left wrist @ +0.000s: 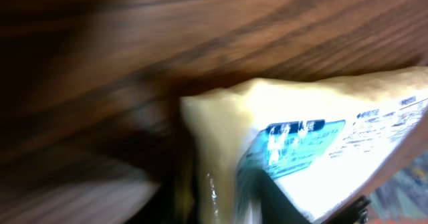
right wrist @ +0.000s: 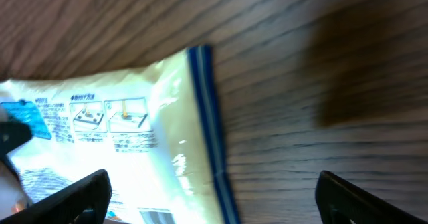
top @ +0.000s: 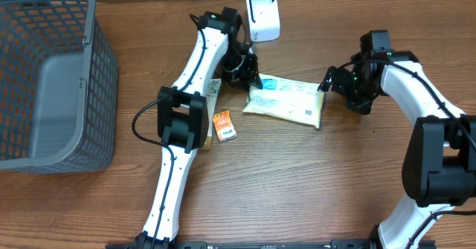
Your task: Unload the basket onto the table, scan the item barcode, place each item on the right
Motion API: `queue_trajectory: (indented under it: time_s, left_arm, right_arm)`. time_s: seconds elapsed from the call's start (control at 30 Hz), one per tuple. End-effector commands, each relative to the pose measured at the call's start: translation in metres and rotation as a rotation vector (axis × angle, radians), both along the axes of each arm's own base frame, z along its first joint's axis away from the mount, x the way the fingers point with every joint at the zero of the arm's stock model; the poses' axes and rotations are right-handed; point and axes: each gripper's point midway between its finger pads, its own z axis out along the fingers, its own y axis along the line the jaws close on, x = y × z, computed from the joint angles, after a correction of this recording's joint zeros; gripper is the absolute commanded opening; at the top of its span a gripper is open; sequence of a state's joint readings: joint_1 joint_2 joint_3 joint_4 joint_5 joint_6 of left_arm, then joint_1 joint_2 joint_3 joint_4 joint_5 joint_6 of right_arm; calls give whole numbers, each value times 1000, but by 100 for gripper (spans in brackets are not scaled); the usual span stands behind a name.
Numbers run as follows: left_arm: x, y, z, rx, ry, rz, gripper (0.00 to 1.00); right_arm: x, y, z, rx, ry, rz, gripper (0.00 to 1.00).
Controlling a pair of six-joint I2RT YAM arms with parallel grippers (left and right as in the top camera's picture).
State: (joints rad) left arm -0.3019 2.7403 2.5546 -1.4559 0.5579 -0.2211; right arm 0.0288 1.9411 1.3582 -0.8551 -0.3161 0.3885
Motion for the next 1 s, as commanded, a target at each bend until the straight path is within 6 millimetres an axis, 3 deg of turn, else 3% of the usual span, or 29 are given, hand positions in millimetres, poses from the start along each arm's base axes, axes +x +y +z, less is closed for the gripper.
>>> queue_trajectory:
  time_s: [0.0,0.13,0.23,0.47,0.77,0.87,0.97]
  left_arm:
    - [-9,-9,-16,0,28,-33,4]
    - [-8,1,-9,6,45,-4,4]
    - [0,14,7,8,47,64,4]
    - [25,43,80,-40,-105,124,4]
    - [17,40,180,-99,-308,100,4]
    - [10,45,198,-79,-340,102,4]
    - [6,62,203,25,-362,120,4]
  right_arm:
    - [-5,24,-4,129,-2,23,88]
    - [-8,34,-13,150,-2,4,75]
    - [-11,41,-17,147,-4,23,72]
    - [-11,46,-17,148,-8,38,69]
    - [-9,53,-16,150,-15,33,69]
    - [-12,49,-17,144,5,23,71]
    - [-13,39,-17,142,19,1,71]
